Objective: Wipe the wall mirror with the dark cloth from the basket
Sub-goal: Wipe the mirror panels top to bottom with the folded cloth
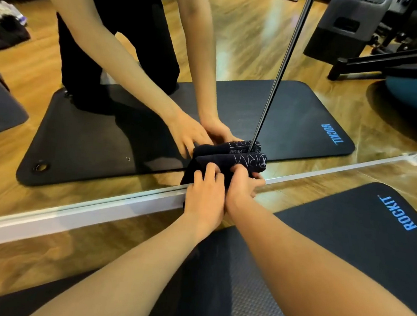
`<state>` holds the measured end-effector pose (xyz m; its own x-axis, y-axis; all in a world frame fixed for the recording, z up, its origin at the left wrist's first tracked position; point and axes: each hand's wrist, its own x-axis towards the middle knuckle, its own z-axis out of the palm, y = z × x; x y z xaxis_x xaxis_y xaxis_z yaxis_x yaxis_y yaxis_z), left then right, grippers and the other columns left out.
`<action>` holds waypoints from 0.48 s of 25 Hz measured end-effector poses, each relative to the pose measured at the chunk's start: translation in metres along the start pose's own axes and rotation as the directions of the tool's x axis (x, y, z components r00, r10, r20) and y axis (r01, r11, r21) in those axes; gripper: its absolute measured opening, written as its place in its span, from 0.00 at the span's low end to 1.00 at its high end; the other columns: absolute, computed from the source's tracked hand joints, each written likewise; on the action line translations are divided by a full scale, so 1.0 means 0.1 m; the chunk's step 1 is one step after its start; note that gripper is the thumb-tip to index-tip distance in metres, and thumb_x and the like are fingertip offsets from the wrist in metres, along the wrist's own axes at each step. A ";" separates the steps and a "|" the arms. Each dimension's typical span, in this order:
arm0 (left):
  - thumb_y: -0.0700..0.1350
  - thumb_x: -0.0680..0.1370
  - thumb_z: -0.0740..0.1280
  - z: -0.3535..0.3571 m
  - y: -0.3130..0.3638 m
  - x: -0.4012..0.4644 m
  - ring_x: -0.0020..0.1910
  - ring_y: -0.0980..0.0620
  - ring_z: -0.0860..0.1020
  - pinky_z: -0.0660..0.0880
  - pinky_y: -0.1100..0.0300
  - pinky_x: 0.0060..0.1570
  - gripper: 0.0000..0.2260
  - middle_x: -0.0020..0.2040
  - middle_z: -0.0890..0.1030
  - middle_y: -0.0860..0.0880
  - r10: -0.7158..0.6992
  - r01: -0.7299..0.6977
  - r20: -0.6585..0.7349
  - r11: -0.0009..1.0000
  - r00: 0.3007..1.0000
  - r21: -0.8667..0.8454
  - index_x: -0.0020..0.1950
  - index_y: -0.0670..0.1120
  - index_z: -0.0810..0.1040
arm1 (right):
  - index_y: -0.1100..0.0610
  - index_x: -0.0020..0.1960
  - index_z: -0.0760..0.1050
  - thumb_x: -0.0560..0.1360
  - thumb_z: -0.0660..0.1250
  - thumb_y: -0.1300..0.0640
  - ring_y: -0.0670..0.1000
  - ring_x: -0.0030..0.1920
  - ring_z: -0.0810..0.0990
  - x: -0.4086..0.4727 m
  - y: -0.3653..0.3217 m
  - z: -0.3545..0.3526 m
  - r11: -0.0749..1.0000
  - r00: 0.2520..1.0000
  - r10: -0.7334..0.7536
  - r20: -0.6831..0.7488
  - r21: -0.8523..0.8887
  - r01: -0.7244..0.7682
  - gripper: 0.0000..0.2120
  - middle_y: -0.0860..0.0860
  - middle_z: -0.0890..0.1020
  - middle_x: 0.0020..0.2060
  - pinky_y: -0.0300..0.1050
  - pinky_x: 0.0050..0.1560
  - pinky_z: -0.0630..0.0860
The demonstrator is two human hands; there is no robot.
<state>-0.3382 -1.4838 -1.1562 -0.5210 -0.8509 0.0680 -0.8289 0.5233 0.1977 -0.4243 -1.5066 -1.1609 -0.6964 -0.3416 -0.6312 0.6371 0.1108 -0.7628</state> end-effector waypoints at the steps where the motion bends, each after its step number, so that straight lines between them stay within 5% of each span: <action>1: 0.41 0.78 0.69 -0.02 0.05 0.03 0.61 0.43 0.71 0.77 0.49 0.56 0.20 0.70 0.64 0.46 -0.058 0.058 0.003 0.995 0.998 -0.082 0.69 0.46 0.71 | 0.48 0.65 0.64 0.65 0.68 0.55 0.61 0.56 0.78 0.01 -0.04 0.02 0.996 0.999 0.051 0.010 0.073 -0.051 0.30 0.58 0.72 0.64 0.61 0.59 0.80; 4: 0.44 0.82 0.65 -0.04 0.23 0.10 0.58 0.44 0.73 0.76 0.45 0.58 0.09 0.64 0.72 0.49 -0.321 0.300 0.009 0.873 0.947 -0.385 0.62 0.48 0.75 | 0.53 0.67 0.71 0.68 0.64 0.51 0.62 0.52 0.82 0.03 -0.22 0.06 0.965 0.977 0.155 0.148 0.188 -0.182 0.27 0.60 0.81 0.60 0.56 0.49 0.82; 5: 0.47 0.83 0.63 -0.09 0.29 0.13 0.58 0.45 0.75 0.76 0.45 0.58 0.07 0.60 0.75 0.49 -0.477 0.449 0.097 0.712 0.873 -0.540 0.59 0.47 0.76 | 0.55 0.66 0.75 0.70 0.62 0.49 0.62 0.52 0.82 0.06 -0.27 0.05 0.956 0.970 0.173 0.173 0.208 -0.207 0.25 0.60 0.83 0.57 0.54 0.48 0.81; 6: 0.51 0.83 0.63 -0.15 0.32 0.20 0.56 0.46 0.77 0.77 0.45 0.57 0.09 0.56 0.78 0.48 -0.601 0.593 0.285 0.409 0.747 -0.694 0.56 0.46 0.75 | 0.56 0.64 0.78 0.72 0.62 0.47 0.62 0.52 0.82 0.10 -0.30 0.04 0.949 0.966 0.187 0.180 0.221 -0.225 0.23 0.59 0.84 0.55 0.54 0.48 0.81; 7: 0.53 0.82 0.63 -0.23 0.33 0.28 0.55 0.46 0.78 0.78 0.48 0.55 0.12 0.54 0.79 0.47 -0.593 0.642 0.519 -0.004 0.615 -0.766 0.55 0.45 0.75 | 0.56 0.62 0.79 0.74 0.61 0.46 0.63 0.52 0.82 0.14 -0.31 0.05 0.942 0.962 0.201 0.183 0.234 -0.241 0.23 0.59 0.84 0.53 0.55 0.51 0.80; 8: 0.55 0.80 0.65 -0.31 0.32 0.36 0.53 0.45 0.80 0.79 0.50 0.53 0.14 0.53 0.81 0.45 -0.472 0.593 0.694 -0.370 0.543 -0.715 0.57 0.44 0.75 | 0.56 0.62 0.79 0.74 0.61 0.44 0.63 0.53 0.82 0.15 -0.30 0.05 0.940 0.962 0.209 0.176 0.235 -0.247 0.23 0.60 0.84 0.53 0.57 0.55 0.80; 9: 0.55 0.79 0.66 -0.36 0.29 0.44 0.52 0.43 0.81 0.80 0.51 0.52 0.17 0.53 0.82 0.43 -0.364 0.526 0.775 -0.580 0.516 -0.622 0.59 0.45 0.76 | 0.56 0.62 0.79 0.74 0.61 0.42 0.65 0.55 0.82 0.14 -0.29 0.07 0.935 0.960 0.215 0.180 0.246 -0.255 0.24 0.60 0.83 0.54 0.60 0.59 0.79; 10: 0.55 0.78 0.66 -0.38 0.27 0.50 0.53 0.41 0.81 0.80 0.50 0.54 0.18 0.55 0.82 0.41 -0.333 0.480 0.798 -0.661 0.502 -0.577 0.62 0.45 0.76 | 0.55 0.63 0.78 0.73 0.61 0.39 0.65 0.55 0.81 0.12 -0.27 0.09 0.936 0.960 0.219 0.174 0.239 -0.257 0.26 0.60 0.83 0.55 0.62 0.60 0.78; 12: 0.51 0.81 0.62 -0.38 0.16 0.51 0.59 0.38 0.79 0.77 0.48 0.59 0.17 0.62 0.80 0.40 -0.388 0.477 0.794 -0.645 0.468 -0.597 0.67 0.44 0.75 | 0.50 0.68 0.75 0.67 0.62 0.35 0.65 0.56 0.81 0.09 -0.21 0.15 0.954 0.968 0.209 0.137 0.187 -0.233 0.33 0.58 0.82 0.57 0.64 0.58 0.78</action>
<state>-0.3704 -1.5208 -1.1126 -0.0838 -0.5648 -0.8210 0.4082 -0.7710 0.4887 -0.4393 -1.5258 -1.1485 -0.4953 -0.4357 -0.7515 0.8319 0.0112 -0.5548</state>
